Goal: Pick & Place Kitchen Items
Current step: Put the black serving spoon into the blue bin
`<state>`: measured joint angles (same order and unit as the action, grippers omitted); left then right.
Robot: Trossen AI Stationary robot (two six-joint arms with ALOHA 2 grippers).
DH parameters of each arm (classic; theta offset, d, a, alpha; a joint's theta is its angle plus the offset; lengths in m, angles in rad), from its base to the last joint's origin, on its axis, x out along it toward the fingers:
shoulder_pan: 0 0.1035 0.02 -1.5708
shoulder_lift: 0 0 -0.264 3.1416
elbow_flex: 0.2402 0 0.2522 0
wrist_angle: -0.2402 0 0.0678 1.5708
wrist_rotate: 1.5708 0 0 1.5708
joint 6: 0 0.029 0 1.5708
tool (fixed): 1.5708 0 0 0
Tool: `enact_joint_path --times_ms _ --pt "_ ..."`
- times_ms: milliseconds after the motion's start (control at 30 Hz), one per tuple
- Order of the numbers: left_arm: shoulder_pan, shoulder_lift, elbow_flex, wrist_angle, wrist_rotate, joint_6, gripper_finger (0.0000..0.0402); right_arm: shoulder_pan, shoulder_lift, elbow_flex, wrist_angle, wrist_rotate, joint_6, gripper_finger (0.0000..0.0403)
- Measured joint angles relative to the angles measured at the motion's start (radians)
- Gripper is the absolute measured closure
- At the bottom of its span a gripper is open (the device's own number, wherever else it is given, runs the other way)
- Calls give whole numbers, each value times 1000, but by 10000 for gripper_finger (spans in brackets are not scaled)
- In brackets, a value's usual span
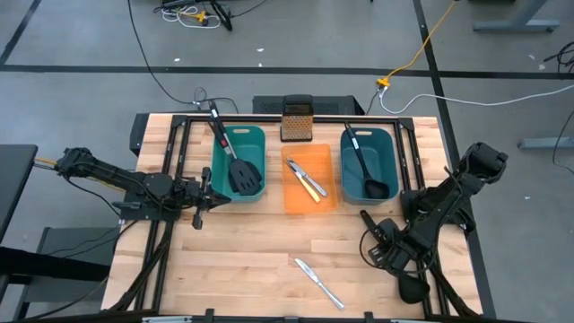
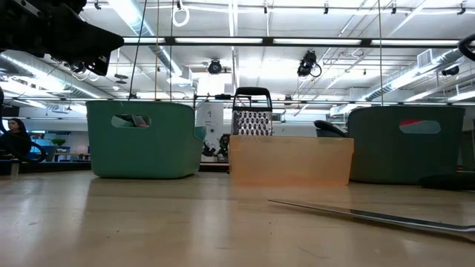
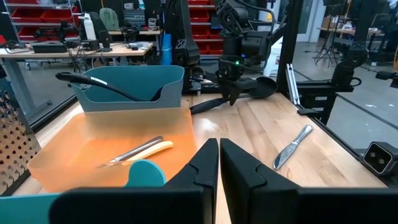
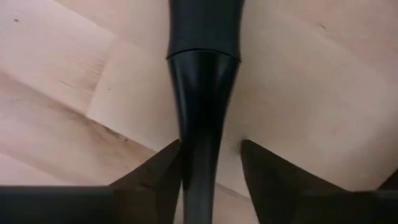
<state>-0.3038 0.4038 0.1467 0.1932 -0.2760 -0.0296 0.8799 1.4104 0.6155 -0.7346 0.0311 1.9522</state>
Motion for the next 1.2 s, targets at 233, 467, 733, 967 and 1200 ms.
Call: enact_joint_path --times_ms 233,467,733,967,1200 --pt "0 0 0 0 0 -8 381 0 -1 -3 -1 -18 -27 336" --pt "0 0 0 0 0 -9 381 0 3 49 22 -19 -141 336" --pt "0 0 0 0 0 -11 381 -1 -29 136 65 231 -419 336" --pt "0 0 0 0 0 -11 381 6 -169 159 79 450 -637 336" --pt "0 0 0 0 0 -11 381 41 -358 117 132 668 -815 336"
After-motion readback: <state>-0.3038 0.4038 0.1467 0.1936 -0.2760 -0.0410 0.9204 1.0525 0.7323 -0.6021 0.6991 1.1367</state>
